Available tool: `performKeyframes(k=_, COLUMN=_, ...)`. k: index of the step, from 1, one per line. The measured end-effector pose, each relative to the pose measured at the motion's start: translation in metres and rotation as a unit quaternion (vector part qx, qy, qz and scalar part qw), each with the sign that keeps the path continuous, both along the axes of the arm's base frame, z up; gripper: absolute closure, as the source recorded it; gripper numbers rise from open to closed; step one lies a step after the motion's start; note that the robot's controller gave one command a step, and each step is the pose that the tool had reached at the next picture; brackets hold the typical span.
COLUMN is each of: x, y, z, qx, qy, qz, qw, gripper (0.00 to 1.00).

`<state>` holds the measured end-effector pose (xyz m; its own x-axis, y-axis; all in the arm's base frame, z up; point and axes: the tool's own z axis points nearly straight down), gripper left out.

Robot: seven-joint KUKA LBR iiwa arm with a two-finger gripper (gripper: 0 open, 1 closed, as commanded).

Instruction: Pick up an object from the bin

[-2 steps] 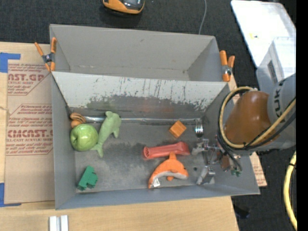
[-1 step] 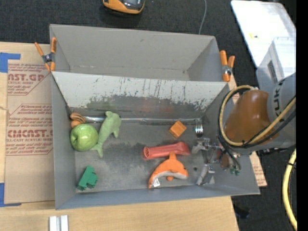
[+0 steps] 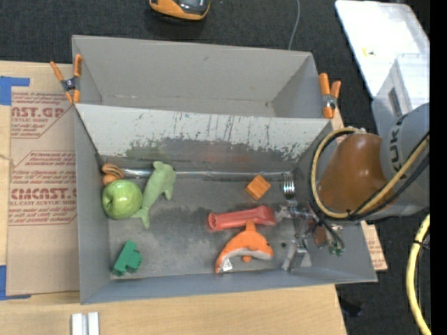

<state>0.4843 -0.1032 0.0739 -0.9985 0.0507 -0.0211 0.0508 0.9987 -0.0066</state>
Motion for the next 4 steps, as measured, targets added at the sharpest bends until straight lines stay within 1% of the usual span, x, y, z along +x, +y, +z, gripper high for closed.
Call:
performKeyframes(k=1, x=0.055, y=0.052, z=0.0, qx=0.001, qy=0.004, qz=0.002, qw=1.0, gripper=0.0)
performKeyframes(k=2, x=0.058, y=0.064, z=0.001, qx=0.0, qy=-0.0032, qz=0.014, qw=0.9999, gripper=0.0)
performKeyframes(k=3, x=0.031, y=0.132, z=0.002, qx=0.0, qy=-0.004, qz=0.01, qw=0.9999, gripper=0.0)
performKeyframes(k=4, x=0.03, y=0.154, z=-0.001, qx=-0.001, qy=-0.0068, qz=0.003, qw=1.0, gripper=0.0)
